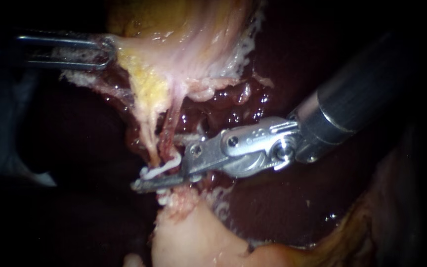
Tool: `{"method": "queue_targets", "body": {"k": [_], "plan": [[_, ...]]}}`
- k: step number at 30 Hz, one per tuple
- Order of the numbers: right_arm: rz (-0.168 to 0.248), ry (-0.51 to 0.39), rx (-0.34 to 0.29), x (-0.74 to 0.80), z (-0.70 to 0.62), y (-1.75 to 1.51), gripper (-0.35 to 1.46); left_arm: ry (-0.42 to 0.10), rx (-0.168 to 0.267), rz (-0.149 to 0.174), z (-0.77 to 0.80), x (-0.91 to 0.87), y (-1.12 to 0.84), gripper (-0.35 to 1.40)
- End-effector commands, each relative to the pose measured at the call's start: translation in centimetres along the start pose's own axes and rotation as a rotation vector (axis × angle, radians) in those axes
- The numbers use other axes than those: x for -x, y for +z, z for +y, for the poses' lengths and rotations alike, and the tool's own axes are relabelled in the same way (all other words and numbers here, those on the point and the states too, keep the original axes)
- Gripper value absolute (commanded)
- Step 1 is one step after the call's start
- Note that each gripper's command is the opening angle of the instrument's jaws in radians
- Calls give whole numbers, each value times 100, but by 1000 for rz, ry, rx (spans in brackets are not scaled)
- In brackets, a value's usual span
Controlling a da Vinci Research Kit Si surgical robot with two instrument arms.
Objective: Clipping third clip left tube
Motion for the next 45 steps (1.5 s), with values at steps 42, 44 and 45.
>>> {"method": "queue_targets", "body": {"k": [42,44,45], "plan": [[30,26,6,3,-8,-124,50,0,0,0,0,1,-1,-35],[44,28,-2,-3,-12,-129,50,0,0,0,0,1,-1,-35],[48,34,-6,-6,-14,-130,50,0,0,0,0,1,-1,-35]]}}
